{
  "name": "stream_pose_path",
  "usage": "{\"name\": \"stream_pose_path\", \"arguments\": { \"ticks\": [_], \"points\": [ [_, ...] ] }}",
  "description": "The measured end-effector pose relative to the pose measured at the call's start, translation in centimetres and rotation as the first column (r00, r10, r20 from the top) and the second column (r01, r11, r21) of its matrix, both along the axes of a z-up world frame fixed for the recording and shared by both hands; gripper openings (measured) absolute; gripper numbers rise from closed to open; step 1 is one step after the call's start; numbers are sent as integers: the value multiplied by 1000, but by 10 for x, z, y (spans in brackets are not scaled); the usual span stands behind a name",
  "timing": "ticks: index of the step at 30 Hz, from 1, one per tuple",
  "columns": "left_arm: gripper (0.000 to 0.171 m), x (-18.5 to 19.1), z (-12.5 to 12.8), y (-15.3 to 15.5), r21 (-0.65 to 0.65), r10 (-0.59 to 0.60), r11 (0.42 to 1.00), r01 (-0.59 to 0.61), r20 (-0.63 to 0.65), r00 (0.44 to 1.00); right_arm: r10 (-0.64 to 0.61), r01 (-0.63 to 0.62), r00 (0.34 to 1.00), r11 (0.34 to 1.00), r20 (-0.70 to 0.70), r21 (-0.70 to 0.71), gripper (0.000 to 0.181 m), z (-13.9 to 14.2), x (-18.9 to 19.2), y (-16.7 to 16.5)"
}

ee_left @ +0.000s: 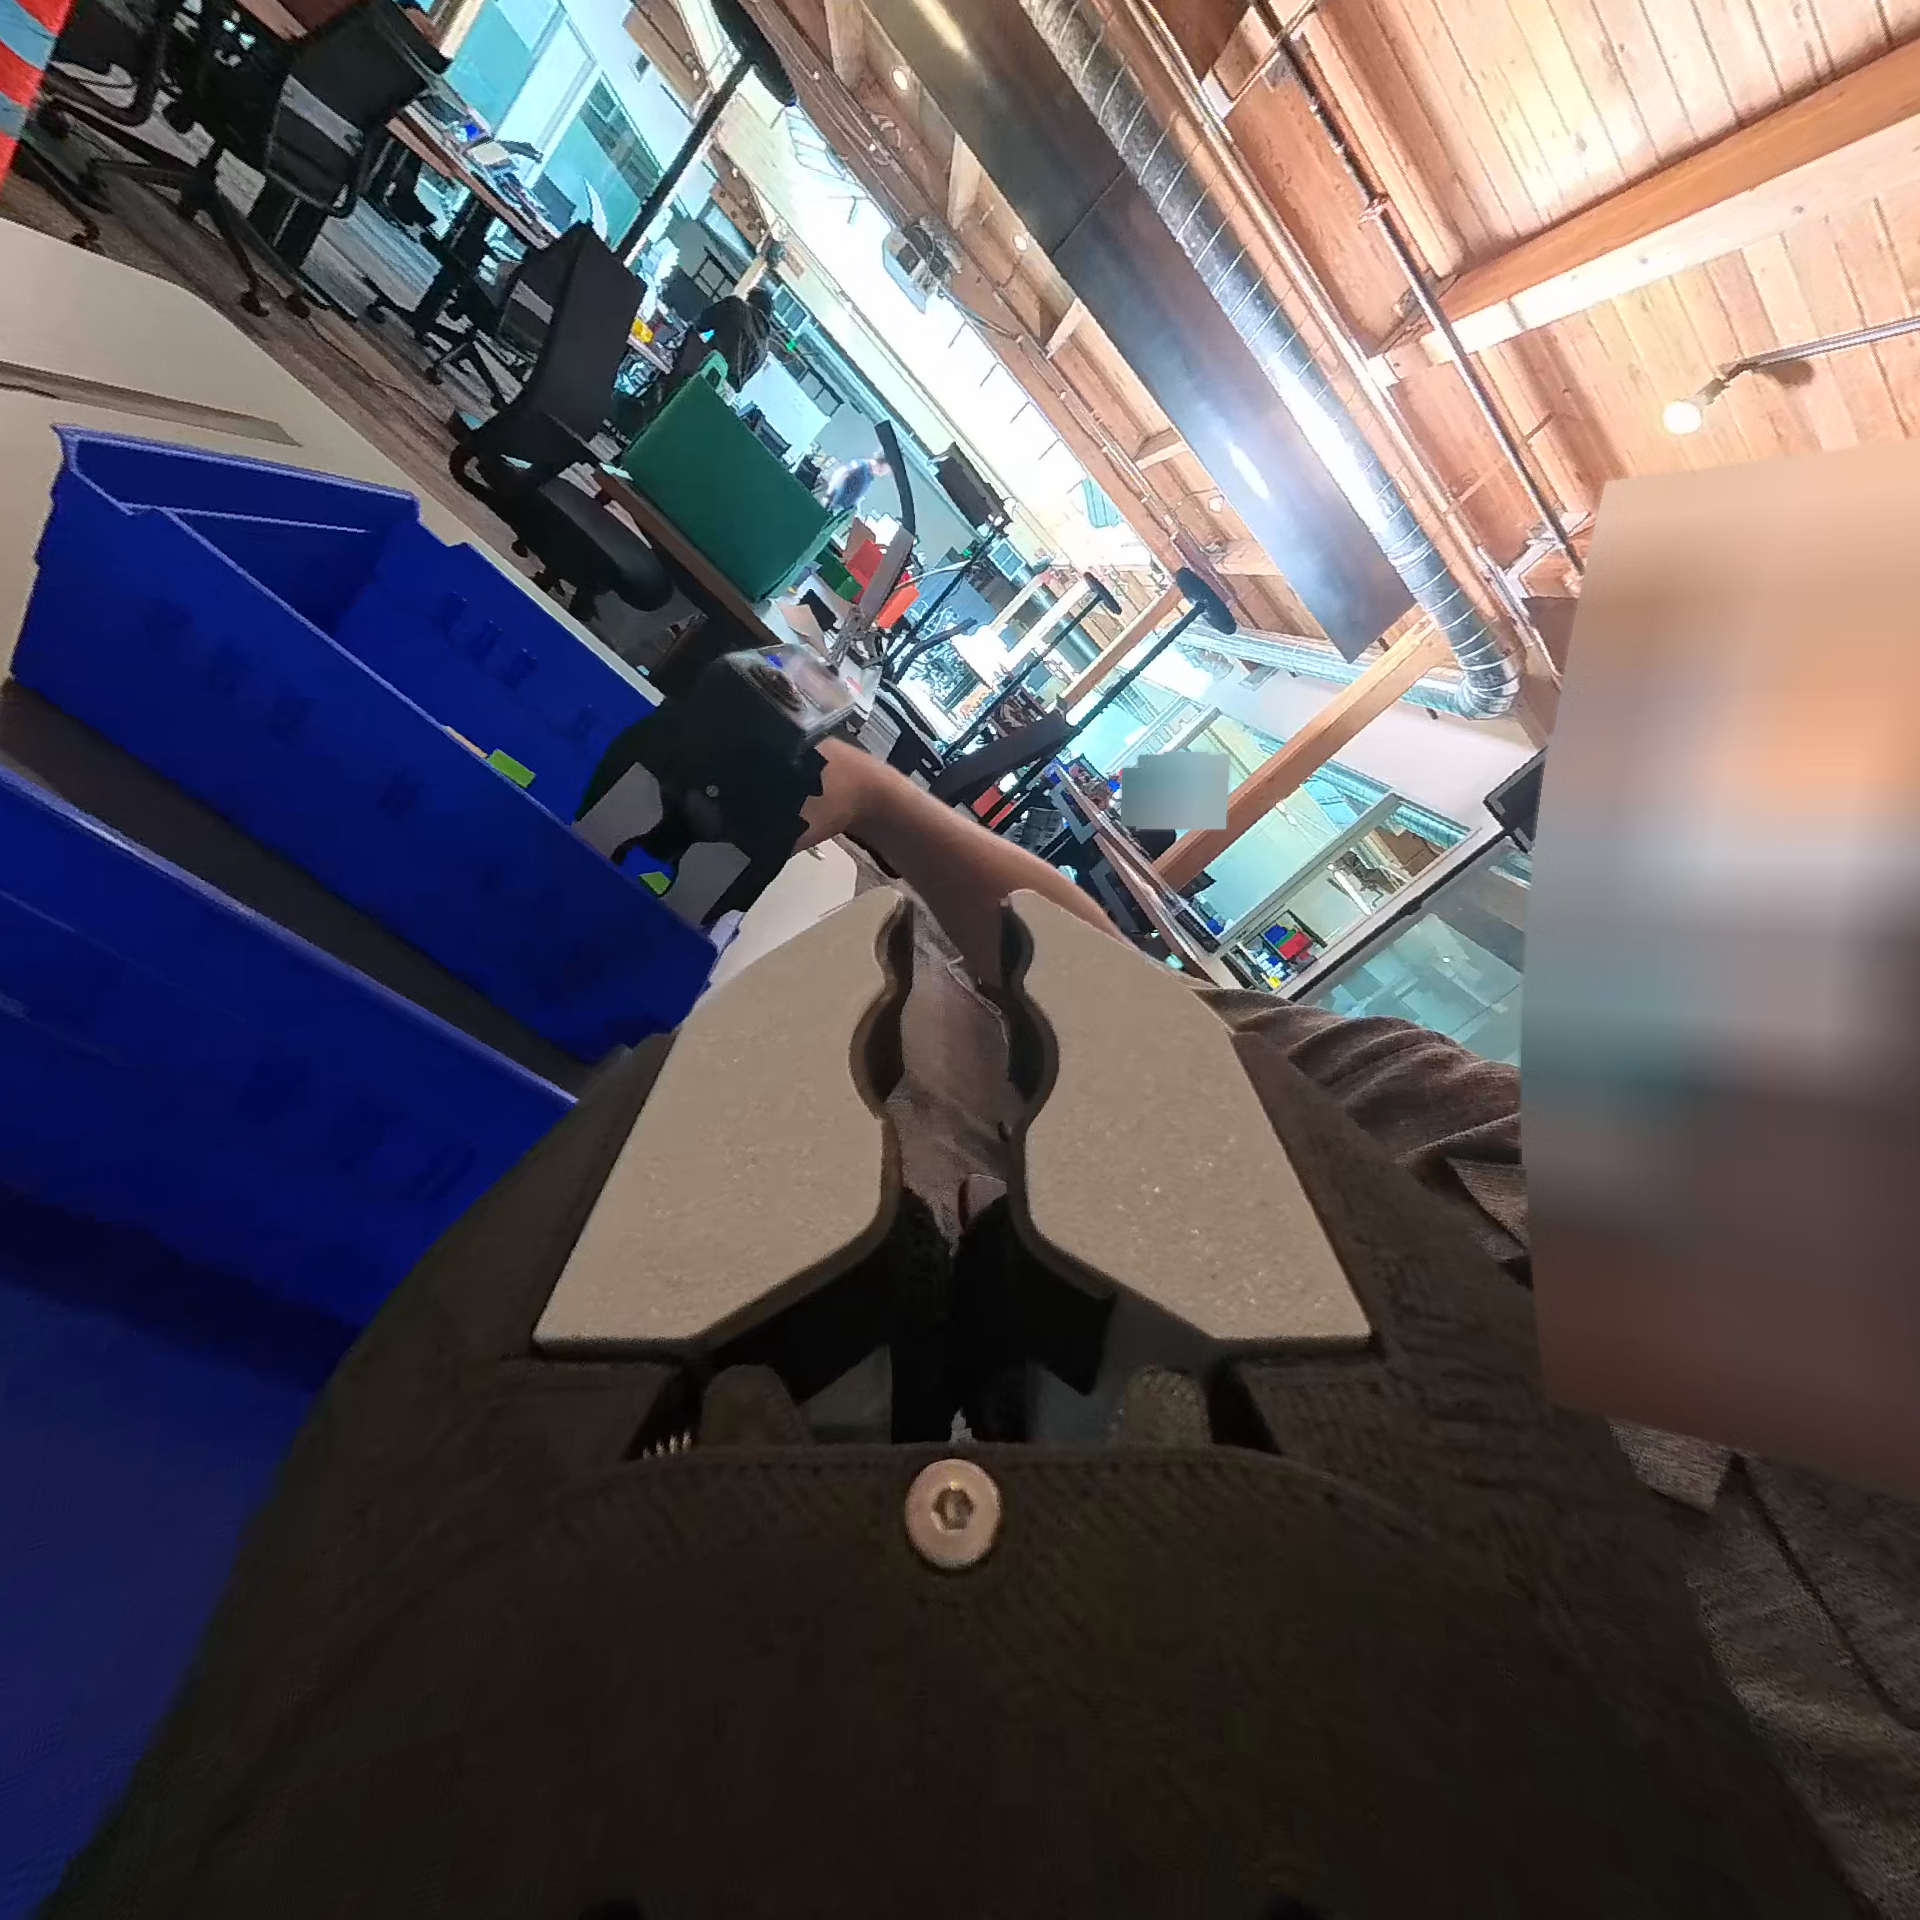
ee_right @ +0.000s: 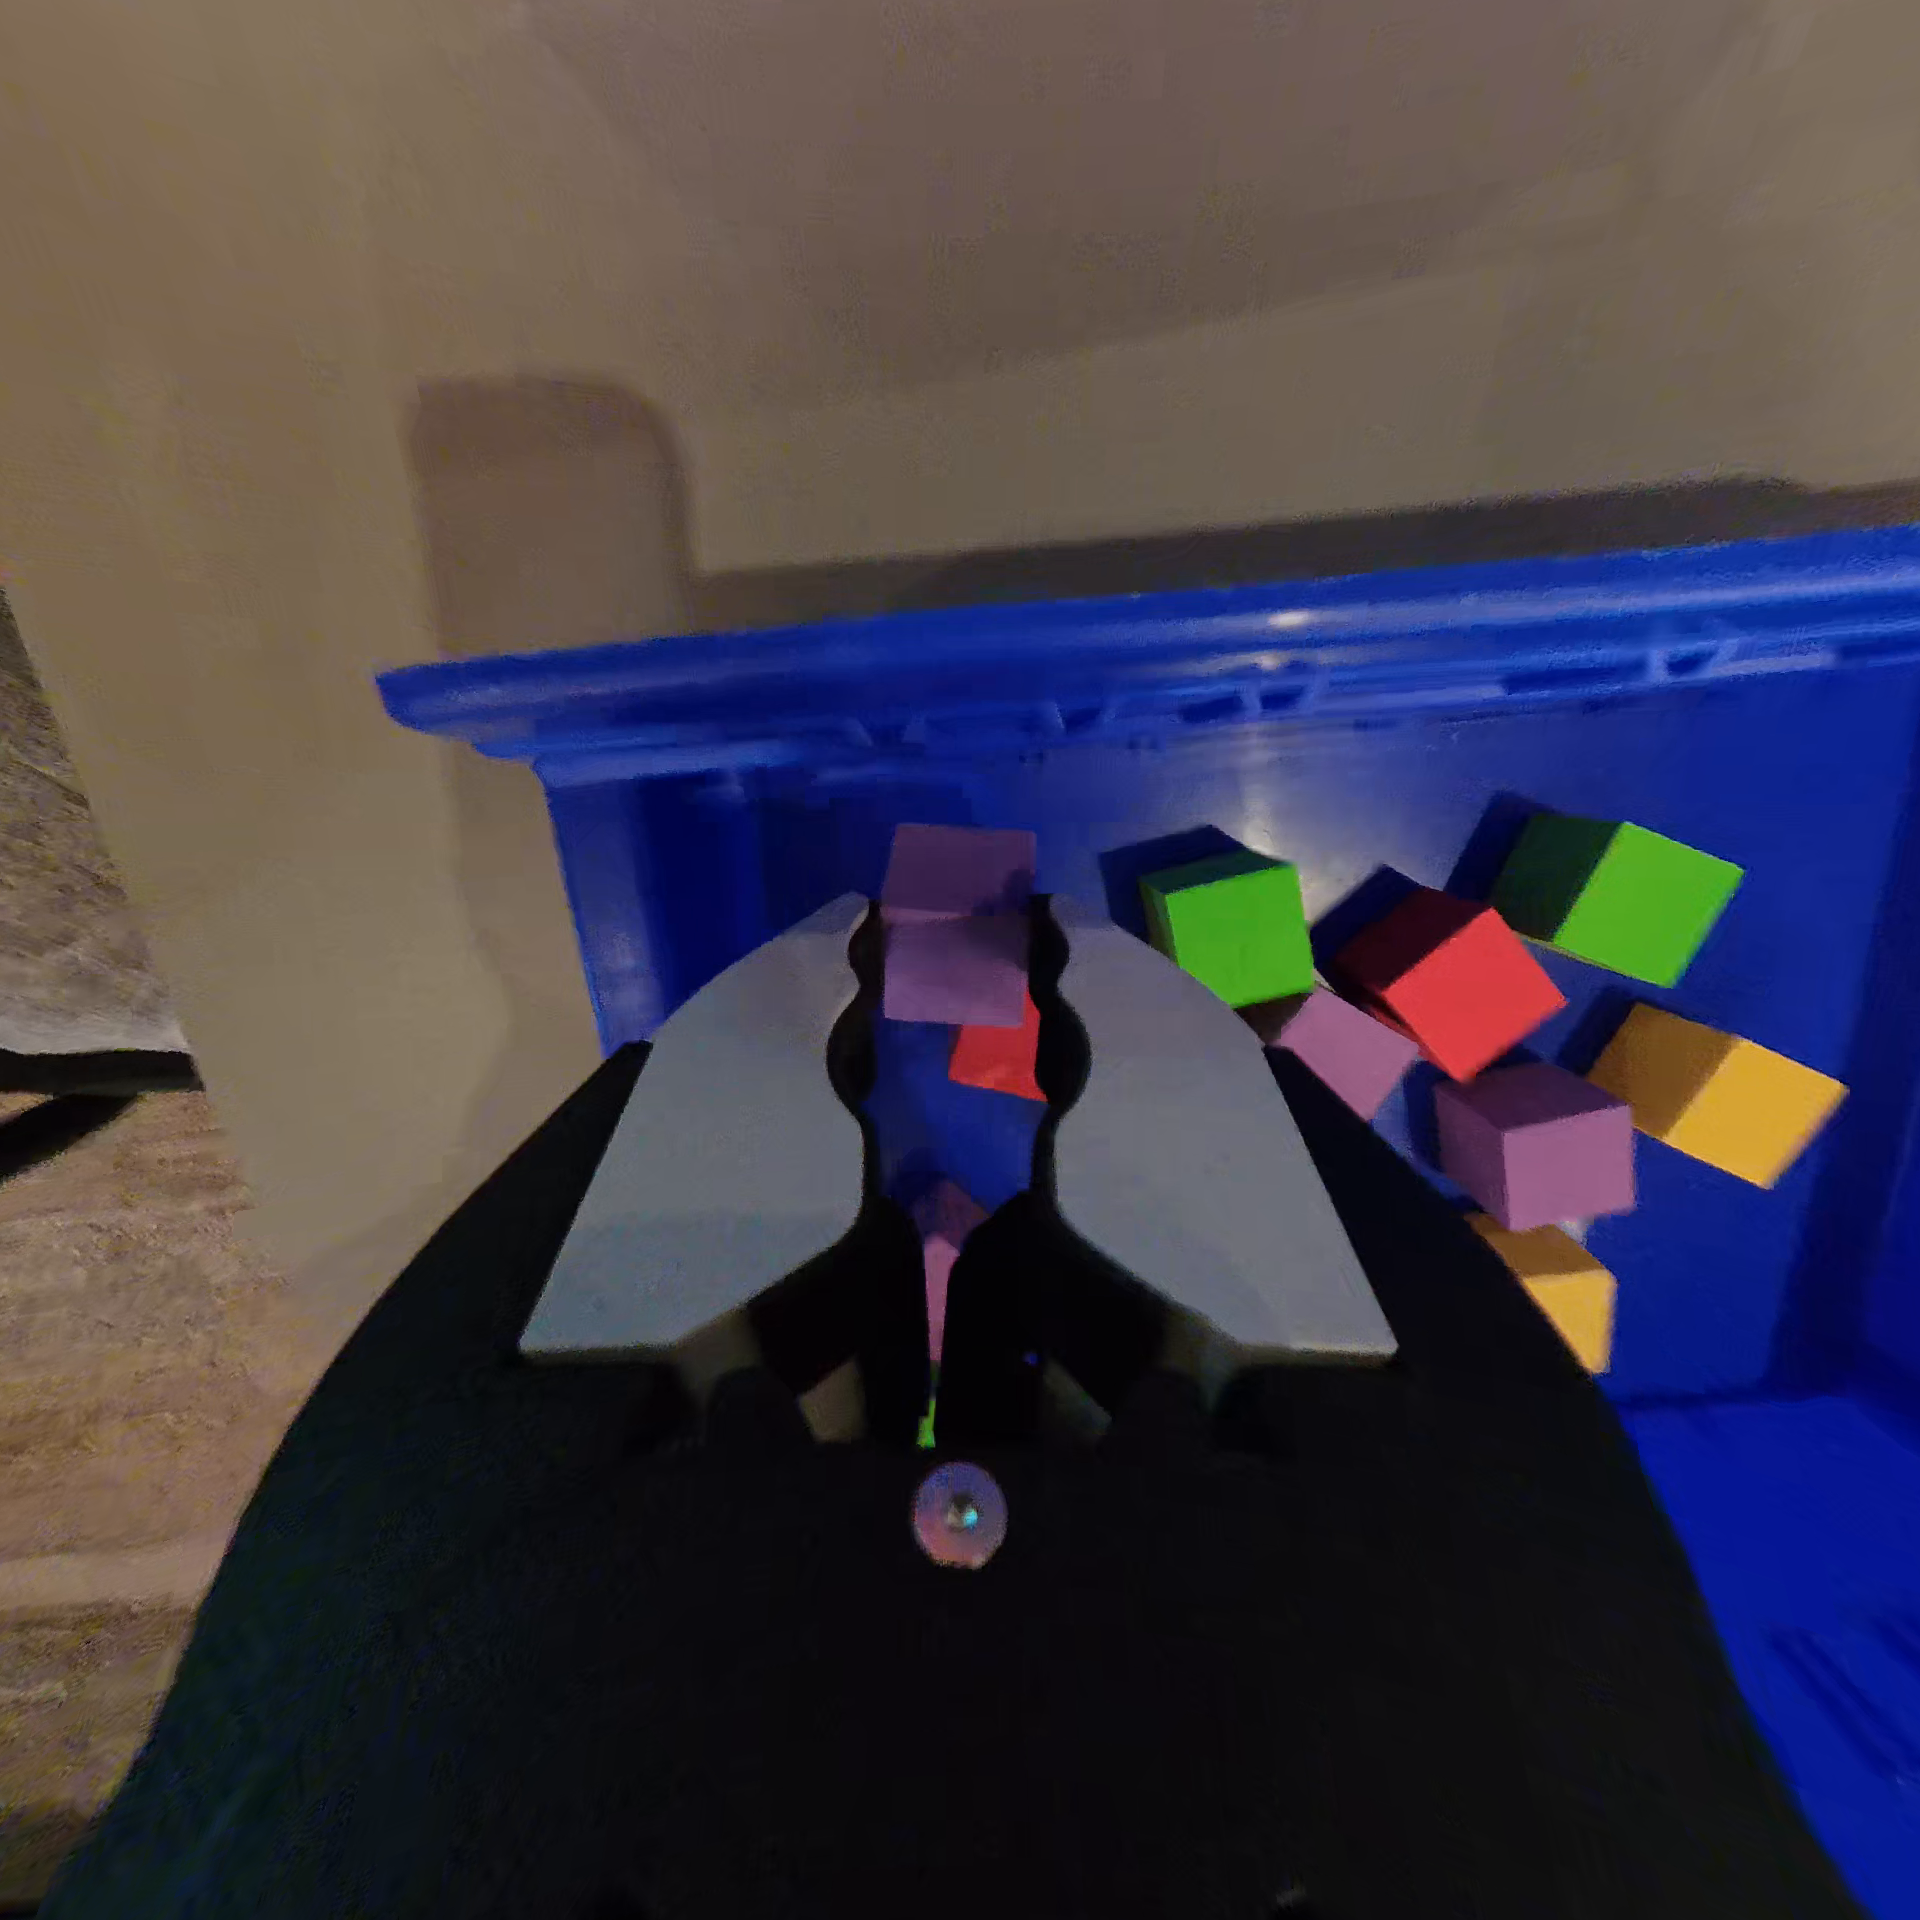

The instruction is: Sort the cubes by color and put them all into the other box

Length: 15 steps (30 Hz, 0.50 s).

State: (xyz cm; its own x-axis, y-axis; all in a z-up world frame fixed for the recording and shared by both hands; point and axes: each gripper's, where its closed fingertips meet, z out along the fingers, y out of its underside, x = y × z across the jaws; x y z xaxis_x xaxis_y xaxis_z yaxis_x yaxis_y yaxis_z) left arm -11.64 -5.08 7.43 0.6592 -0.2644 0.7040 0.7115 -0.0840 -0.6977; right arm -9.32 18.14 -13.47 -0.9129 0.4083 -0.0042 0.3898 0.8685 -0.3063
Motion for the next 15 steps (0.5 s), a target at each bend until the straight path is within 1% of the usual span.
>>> {"name": "stream_pose_path", "arguments": {
  "ticks": [2,4,6,8,10,11,13,15],
  "points": [
    [16,-4,-4,1,-24,11,1000,-11,-11,1000,25,-20,999,993,-36,120,27,-1,-5,14],
    [15,-12,-12,3,-76,38,996,-40,-40,998,38,-32,999,988,-32,152,27,0,-6,16],
    [16,-29,-28,5,-187,83,977,-99,-92,992,62,-52,997,977,-41,207,27,-1,-7,19],
    [16,-51,-46,3,-324,126,930,-174,-164,978,79,-71,997,976,-29,204,27,-1,-5,13],
    [17,-75,-62,-3,-459,151,851,-256,-252,956,92,-87,996,977,-16,193,27,-4,-3,7],
    [23,-87,-68,-6,-519,141,805,-286,-301,943,93,-91,996,976,-4,197,27,-7,-2,7],
    [32,-106,-79,-9,-614,85,713,-339,-404,911,86,-87,996,971,15,221,27,-15,-3,11],
    [44,-126,-95,-11,-700,-10,589,-405,-507,862,71,-75,997,971,26,226,27,-19,-4,13]
  ]
}}
